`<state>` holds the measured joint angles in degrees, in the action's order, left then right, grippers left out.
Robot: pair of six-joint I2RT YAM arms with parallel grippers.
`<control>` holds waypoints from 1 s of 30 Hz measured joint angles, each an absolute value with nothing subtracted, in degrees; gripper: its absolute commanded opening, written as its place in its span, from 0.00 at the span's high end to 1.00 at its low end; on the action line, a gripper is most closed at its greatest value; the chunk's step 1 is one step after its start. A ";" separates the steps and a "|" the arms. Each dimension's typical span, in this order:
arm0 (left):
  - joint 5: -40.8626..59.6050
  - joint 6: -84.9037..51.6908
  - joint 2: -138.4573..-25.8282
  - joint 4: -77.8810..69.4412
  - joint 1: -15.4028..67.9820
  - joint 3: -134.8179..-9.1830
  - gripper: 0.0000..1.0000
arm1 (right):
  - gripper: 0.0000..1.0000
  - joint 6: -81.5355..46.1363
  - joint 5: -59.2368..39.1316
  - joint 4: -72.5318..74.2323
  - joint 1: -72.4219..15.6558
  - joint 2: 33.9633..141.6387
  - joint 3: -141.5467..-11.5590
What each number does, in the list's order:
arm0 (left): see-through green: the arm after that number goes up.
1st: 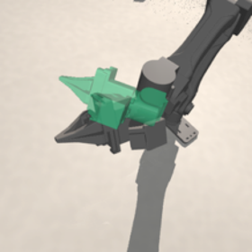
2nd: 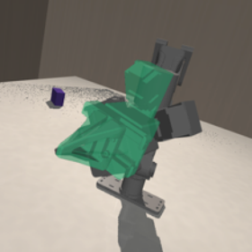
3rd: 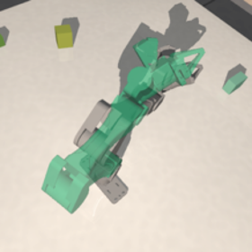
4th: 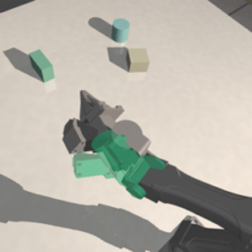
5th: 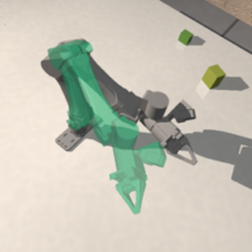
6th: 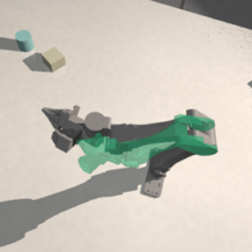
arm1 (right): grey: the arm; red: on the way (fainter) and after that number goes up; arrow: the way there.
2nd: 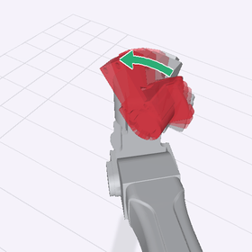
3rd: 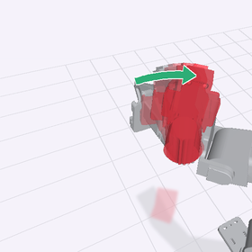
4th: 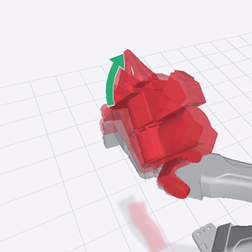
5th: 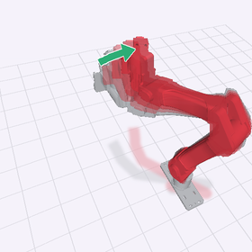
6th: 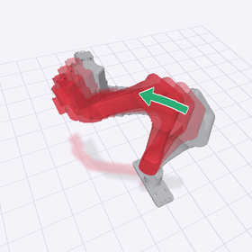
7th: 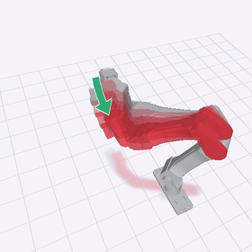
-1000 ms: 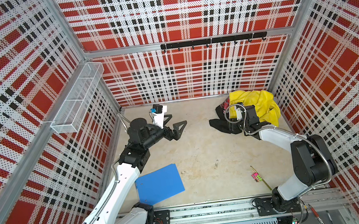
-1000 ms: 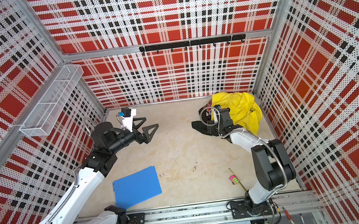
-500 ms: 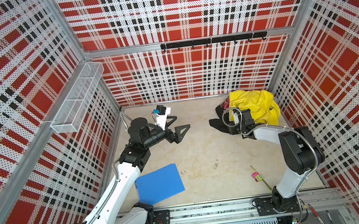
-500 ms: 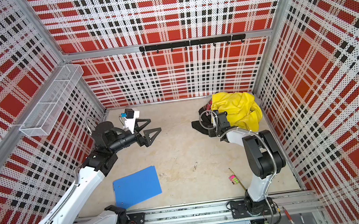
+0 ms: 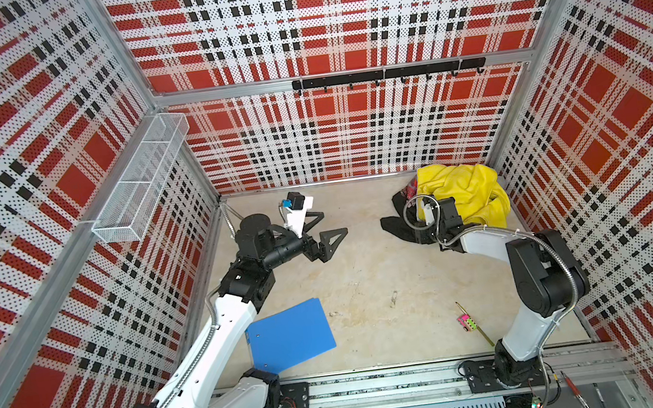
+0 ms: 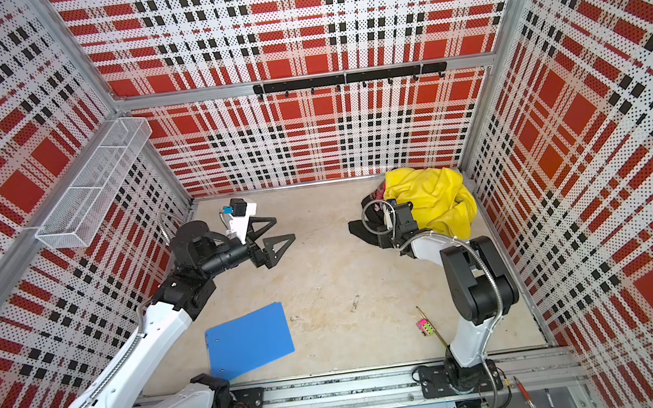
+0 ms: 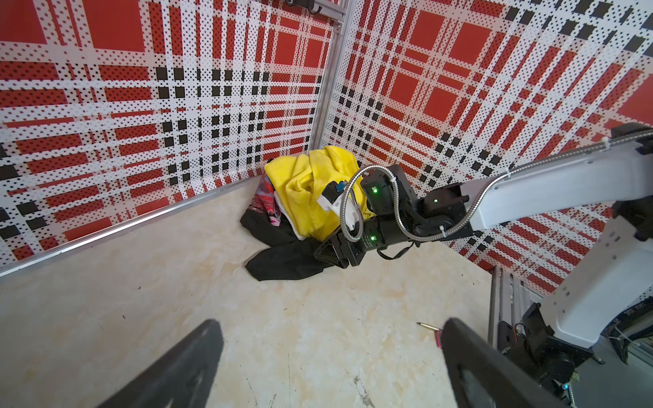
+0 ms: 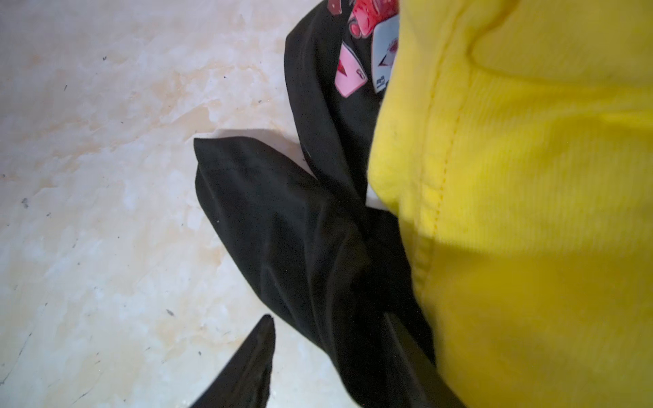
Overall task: Pick out a specific cloth from the pile
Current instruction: 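Lower the right gripper beside the yellow shirt onto the black garment, then close the right gripper on the black garment's edge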
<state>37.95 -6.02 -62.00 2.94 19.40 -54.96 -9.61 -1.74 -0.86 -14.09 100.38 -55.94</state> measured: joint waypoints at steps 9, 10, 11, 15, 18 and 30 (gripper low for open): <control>37.98 -6.04 -62.13 2.94 19.62 -54.96 0.01 | 0.69 -9.67 -0.58 -1.06 -14.24 102.45 -56.27; 37.98 -6.04 -62.13 2.94 19.70 -54.96 0.01 | 0.73 -9.61 -0.38 -1.08 -14.24 102.48 -56.27; 37.98 -6.04 -62.13 2.94 19.75 -54.96 0.01 | 0.77 -9.80 -0.14 -1.06 -14.26 102.48 -56.27; 37.93 -6.04 -62.13 2.96 19.97 -54.96 0.01 | 0.90 -9.65 0.67 -1.13 -14.66 102.48 -56.31; 37.87 -6.02 -62.13 2.96 20.25 -54.96 0.01 | 0.95 -9.61 2.02 -1.50 -15.51 102.35 -56.40; 37.69 -5.89 -62.15 2.98 21.02 -54.96 0.01 | 1.00 -10.63 3.33 -2.76 -16.64 91.13 -55.24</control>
<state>37.69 -5.89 -62.15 2.98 21.02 -54.96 -10.63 3.33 -2.76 -16.64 91.13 -55.24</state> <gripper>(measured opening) 0.992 0.050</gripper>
